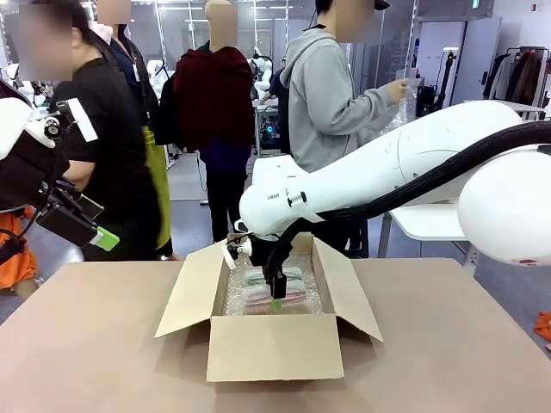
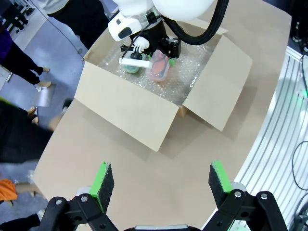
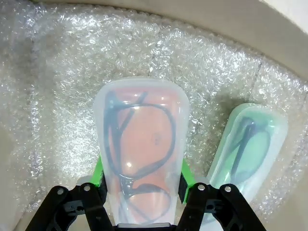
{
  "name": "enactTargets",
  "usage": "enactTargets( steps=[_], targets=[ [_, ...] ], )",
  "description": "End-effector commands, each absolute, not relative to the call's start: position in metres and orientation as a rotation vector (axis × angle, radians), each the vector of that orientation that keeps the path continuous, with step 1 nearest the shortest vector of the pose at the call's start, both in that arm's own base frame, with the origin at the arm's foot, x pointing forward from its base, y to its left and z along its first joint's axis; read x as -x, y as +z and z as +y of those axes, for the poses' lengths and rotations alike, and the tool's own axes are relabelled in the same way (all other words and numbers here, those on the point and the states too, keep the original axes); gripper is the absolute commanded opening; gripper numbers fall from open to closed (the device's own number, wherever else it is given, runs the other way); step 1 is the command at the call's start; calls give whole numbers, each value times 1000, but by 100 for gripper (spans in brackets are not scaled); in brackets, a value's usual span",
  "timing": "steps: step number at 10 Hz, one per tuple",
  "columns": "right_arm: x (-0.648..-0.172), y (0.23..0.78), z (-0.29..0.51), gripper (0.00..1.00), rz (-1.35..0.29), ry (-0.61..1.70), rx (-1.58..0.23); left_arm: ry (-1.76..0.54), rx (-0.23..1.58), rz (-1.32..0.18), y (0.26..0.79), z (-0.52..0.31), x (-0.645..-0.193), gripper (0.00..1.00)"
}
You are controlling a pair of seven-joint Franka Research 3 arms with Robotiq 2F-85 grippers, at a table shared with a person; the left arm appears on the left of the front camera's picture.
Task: Pack the glasses set securely to prepare it for shipping.
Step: Put the Glasses case from the right side of the table into the Package Box.
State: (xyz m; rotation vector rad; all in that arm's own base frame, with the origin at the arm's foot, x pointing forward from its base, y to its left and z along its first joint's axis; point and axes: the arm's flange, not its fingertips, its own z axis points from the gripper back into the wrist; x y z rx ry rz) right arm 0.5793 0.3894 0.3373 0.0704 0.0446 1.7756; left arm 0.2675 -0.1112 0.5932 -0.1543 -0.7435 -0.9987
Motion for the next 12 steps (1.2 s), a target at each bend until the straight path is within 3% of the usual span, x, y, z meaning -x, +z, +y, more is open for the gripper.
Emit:
enactTargets(
  steps=[1, 2, 3, 12],
  targets=[
    [-579, 342, 393, 71, 73, 1729, -50, -1007, 153, -746, 593, -109, -267, 100],
    [-580, 342, 393, 92, 79, 1719, -53, -1007, 153, -746, 593, -109, -267, 100],
    [-579, 343, 393, 100, 71, 1714, -49, -1007, 153, -746, 593, -109, -267, 100],
    [-581, 342, 389, 100, 53, 1730, -70, -1007, 153, -746, 593, -109, -267, 100]
  ],
)
